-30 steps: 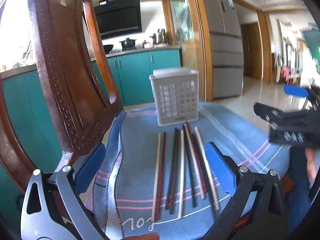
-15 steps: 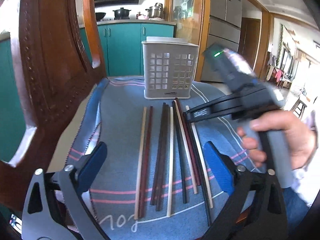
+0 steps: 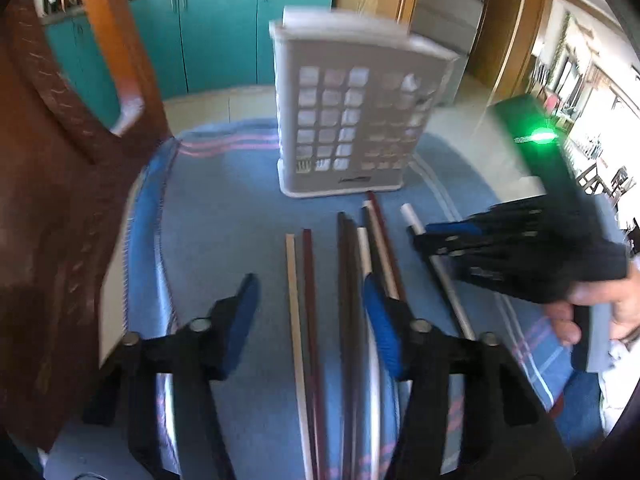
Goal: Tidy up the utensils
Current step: 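Lower both tools and close each on a white chopstick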
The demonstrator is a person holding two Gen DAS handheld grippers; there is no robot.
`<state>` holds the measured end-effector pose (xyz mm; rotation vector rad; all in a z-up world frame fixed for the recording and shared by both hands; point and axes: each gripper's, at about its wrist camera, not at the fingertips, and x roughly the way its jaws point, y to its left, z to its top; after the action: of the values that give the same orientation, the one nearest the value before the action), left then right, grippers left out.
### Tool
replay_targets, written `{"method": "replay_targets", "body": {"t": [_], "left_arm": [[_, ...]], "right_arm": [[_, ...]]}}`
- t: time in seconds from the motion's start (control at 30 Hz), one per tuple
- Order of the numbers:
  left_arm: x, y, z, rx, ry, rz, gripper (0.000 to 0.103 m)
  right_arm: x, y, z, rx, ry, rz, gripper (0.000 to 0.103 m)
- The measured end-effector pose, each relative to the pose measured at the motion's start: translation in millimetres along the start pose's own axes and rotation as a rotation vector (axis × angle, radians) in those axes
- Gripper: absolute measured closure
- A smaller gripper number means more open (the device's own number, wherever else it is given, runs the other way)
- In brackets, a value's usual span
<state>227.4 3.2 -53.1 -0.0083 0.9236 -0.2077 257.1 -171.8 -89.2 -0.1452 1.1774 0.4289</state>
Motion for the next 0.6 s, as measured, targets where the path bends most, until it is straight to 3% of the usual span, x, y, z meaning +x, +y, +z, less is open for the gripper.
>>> {"method": "replay_targets", "body": {"t": [0.07, 0.13, 0.4, 0.53, 0.6], "left_arm": [[14.5, 6.8, -0.7, -0.043, 0.02, -0.025, 0.068], [27.2, 9.8, -1.9, -0.066, 0.044, -0.003, 0.073], [58.3, -4.7, -3.3, -0.004, 0.11, 0.093, 0.074], [57.8, -3.4, -3.0, -0.029, 0.111, 0.076, 0.076], [54.3, 0.5, -3.2, -0.061, 0.109, 0.049, 0.081]], "right_arm": [[-7.2, -9.6, -5.7, 0.018, -0.041, 0.054, 0.087], [-13.8, -17.4, -10.9, 0.035, -0.068, 0.084, 0.086], [-11.2, -25.0, -3.9, 0.068, -0.055, 0.05, 0.086], [-2.8, -15.9, -3.5, 0.064, -0.057, 0.026, 0.085], [2.1, -13.9, -0.6, 0.07, -0.054, 0.037, 0.082]]}}
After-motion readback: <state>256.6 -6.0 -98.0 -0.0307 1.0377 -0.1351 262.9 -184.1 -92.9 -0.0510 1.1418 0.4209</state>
